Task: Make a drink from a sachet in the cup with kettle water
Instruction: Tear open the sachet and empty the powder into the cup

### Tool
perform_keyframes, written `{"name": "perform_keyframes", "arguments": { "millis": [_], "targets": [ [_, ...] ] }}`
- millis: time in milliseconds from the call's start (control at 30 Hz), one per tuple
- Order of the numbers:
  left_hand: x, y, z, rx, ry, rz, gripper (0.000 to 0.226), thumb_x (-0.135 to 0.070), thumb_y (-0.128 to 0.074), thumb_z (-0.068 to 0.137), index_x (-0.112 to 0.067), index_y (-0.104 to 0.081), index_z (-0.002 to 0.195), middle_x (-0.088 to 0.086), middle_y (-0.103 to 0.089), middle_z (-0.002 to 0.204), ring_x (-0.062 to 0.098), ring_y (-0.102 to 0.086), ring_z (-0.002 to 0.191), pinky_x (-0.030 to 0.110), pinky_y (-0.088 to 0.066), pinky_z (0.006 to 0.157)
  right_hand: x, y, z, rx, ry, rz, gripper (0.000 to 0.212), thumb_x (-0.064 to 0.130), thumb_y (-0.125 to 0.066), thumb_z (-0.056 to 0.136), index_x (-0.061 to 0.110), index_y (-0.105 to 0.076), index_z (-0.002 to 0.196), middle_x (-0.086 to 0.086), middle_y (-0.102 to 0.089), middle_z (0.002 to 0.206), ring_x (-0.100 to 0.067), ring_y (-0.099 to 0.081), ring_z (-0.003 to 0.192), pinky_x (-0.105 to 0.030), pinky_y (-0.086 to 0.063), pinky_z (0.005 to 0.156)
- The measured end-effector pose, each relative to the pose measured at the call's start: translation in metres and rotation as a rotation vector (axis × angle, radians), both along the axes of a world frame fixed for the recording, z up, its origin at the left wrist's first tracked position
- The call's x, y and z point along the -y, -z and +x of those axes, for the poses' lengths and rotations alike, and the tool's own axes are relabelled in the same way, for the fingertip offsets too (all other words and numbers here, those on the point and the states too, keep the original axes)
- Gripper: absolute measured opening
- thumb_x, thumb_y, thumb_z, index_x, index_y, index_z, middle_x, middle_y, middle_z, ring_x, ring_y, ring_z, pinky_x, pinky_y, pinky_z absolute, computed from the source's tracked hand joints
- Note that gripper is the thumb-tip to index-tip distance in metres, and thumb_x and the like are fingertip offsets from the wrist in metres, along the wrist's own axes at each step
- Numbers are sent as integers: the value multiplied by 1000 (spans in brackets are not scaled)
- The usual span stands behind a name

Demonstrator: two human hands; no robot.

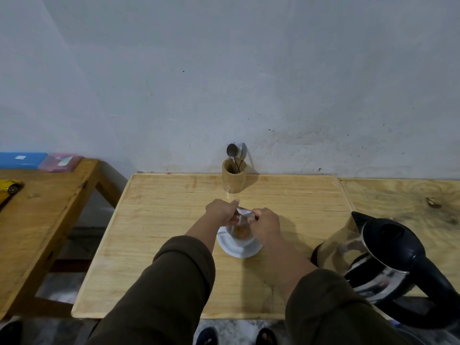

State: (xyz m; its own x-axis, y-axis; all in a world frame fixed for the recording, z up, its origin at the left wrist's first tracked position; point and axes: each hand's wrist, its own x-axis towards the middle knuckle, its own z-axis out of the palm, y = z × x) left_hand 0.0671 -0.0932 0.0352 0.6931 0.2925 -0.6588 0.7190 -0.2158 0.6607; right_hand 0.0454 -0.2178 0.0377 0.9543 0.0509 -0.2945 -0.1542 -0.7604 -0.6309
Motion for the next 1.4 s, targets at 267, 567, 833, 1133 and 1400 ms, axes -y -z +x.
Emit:
{"name": "perform_keyframes", "arguments": {
  "millis": [267, 567, 833, 1133, 1400],
  "targets": [
    [1, 3, -1, -16, -5, 14, 43, -43, -63, 80, -1, -75, 82, 17, -76, 98, 29, -72, 97, 36, -57, 92, -1, 0, 2, 50, 23, 6, 15, 1, -58, 81, 10, -63, 71, -1, -49, 69, -18, -47, 76, -22, -34, 66],
    [-8, 1, -1, -75, 1, -39, 10, -1, -74, 68, 1, -64, 71, 19, -67, 81, 30, -73, 97, 39, -59, 89, 7, -3, 1, 54, 27, 92, 61, -9, -53, 82, 28, -50, 130, -1, -34, 137, -21, -52, 113, -22, -43, 87],
    [-16, -10, -15, 142, -123, -121, 25, 3, -66, 81, -11, -60, 62, 7, -62, 71, 23, -64, 72, 35, -60, 84, -6, -21, -1, -42, 266, 356, 25, 27, -62, 87, 22, -48, 106, -13, -67, 101, -27, -66, 89, -32, -55, 70],
    [-60, -3, -44, 308, -251, 39, 25, -10, -67, 81, -25, -61, 62, 2, -66, 72, 20, -62, 69, 38, -58, 88, -63, -14, -11, -5, 106, 236, 21, 7, -69, 77, 20, -53, 74, -8, -69, 88, -21, -62, 80, -24, -40, 60],
    [-101, 38, -88, 208, -154, 223, 18, -18, -65, 83, -13, -74, 97, 8, -75, 102, 21, -66, 87, 22, -46, 75, -121, 32, -35, -34, -183, -183, 27, -3, -47, 87, 6, -66, 103, -13, -69, 108, -29, -63, 103, -31, -48, 80]
  ]
}}
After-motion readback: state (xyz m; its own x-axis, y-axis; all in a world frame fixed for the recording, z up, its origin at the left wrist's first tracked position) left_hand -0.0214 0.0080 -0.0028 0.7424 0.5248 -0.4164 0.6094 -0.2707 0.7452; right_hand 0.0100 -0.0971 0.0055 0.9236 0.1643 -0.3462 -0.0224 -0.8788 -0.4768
